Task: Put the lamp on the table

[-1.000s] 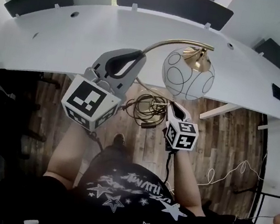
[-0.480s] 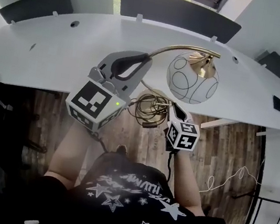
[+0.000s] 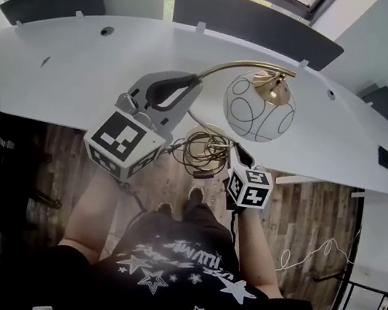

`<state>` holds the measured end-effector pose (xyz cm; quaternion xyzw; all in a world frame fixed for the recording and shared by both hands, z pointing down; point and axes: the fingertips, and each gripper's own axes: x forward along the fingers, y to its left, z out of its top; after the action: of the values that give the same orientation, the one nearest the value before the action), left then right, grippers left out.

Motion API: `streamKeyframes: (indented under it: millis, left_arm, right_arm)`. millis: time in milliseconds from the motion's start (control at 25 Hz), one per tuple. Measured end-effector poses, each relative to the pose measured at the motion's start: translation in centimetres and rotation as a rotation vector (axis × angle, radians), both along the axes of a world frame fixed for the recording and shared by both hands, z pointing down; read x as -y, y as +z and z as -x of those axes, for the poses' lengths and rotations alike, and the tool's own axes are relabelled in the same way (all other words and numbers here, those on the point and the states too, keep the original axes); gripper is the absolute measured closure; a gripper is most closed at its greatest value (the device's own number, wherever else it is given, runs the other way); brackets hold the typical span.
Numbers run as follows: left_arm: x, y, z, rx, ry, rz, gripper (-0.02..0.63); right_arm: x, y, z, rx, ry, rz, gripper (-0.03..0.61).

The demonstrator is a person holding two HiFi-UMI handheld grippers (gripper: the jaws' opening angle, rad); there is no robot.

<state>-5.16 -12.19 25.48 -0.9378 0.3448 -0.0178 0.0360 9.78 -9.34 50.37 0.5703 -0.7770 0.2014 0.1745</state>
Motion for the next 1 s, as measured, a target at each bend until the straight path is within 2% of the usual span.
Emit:
streamKeyframes:
  millis: [240,520,760,1000]
  left_arm:
    - [2.6,0.7,-0.7,0.017,-0.042,0.015,0.58]
    - [7.8,-0.1,-1.9,0.06,-0.129,-0.017,0.58]
    - [13.5,0.0,-3.4,0.078,-0.23,-0.005,0.58]
    - [14.8,0.4,-3.9,0.093,-0.327,-0.001,0.58]
  right_arm:
    - [3.7,0.8,-0.5,0.007,-0.044,0.012,0.538]
    - [11.0,0.5,-1.1,0.03,-0.135,-0.014,0.538]
    - [17.6,0.4,-2.4,0.038,-0.221,-0.012,0.538]
    - [20.2,0.6,-2.2,0.07,-0.311,-0.03,0.538]
